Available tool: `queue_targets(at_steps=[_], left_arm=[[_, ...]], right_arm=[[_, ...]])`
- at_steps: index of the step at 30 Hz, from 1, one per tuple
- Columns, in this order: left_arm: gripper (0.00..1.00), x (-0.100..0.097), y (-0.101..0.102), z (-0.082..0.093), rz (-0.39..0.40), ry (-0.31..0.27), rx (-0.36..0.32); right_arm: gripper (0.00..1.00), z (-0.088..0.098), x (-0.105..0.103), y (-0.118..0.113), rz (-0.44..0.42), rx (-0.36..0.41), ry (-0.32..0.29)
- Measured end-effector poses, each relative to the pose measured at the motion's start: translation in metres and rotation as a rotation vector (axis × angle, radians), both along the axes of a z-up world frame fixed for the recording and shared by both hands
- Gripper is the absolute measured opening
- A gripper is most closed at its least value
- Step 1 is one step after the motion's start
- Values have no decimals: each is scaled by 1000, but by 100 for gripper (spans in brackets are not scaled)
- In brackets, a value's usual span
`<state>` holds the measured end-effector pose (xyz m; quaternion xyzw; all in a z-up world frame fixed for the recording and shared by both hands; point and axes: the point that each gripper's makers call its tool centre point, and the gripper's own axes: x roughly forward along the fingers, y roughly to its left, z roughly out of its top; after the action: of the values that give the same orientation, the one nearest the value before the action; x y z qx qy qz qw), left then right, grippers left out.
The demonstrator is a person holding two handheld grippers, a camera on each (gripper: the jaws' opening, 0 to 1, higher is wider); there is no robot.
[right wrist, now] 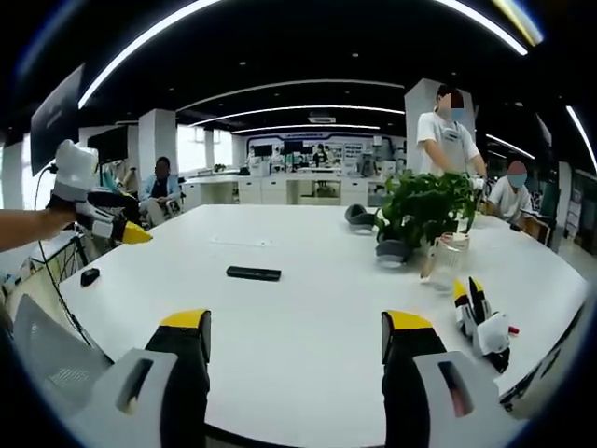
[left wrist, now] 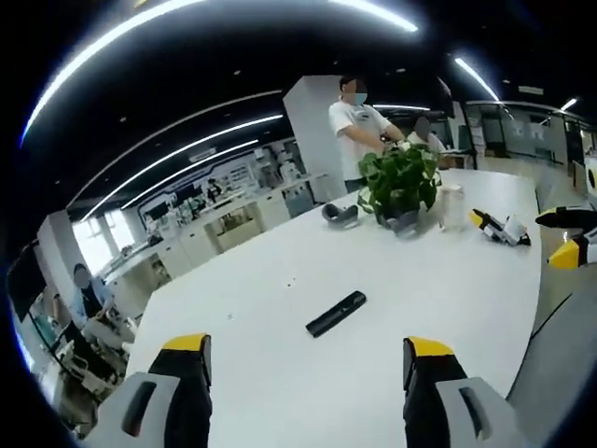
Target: Press the specified remote control buttons in sequence, fully releasing each button before pressing the next.
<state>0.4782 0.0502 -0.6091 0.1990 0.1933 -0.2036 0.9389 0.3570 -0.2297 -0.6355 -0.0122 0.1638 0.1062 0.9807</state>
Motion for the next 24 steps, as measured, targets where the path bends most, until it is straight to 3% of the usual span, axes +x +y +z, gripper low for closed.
queue_targets(at_steps=[16,24], left_arm=[[79,40,-27,-9,-112,100,104],[76,59,-39,-12,-168,114,162]], right_arm=[[75,-5,0,-2,-9,-3,31],[74,-6,0,-4,-20,2,38]])
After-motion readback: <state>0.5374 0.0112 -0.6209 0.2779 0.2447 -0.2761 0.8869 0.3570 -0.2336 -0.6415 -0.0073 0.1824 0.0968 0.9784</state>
